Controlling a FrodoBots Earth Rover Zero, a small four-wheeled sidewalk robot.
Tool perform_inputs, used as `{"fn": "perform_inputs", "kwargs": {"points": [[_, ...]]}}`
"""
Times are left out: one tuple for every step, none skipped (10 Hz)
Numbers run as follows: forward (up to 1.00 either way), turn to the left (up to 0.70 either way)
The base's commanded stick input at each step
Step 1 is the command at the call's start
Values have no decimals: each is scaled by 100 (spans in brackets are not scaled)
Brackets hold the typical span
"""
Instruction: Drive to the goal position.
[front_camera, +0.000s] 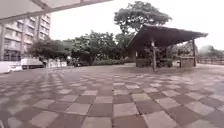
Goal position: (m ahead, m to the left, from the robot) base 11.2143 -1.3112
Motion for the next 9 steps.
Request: {"fn": "perform_inputs", "kwargs": {"points": [[100, 0], [100, 0], [100, 0], [100, 0], [100, 0], [100, 0], [100, 0], [100, 0], [100, 0]]}}
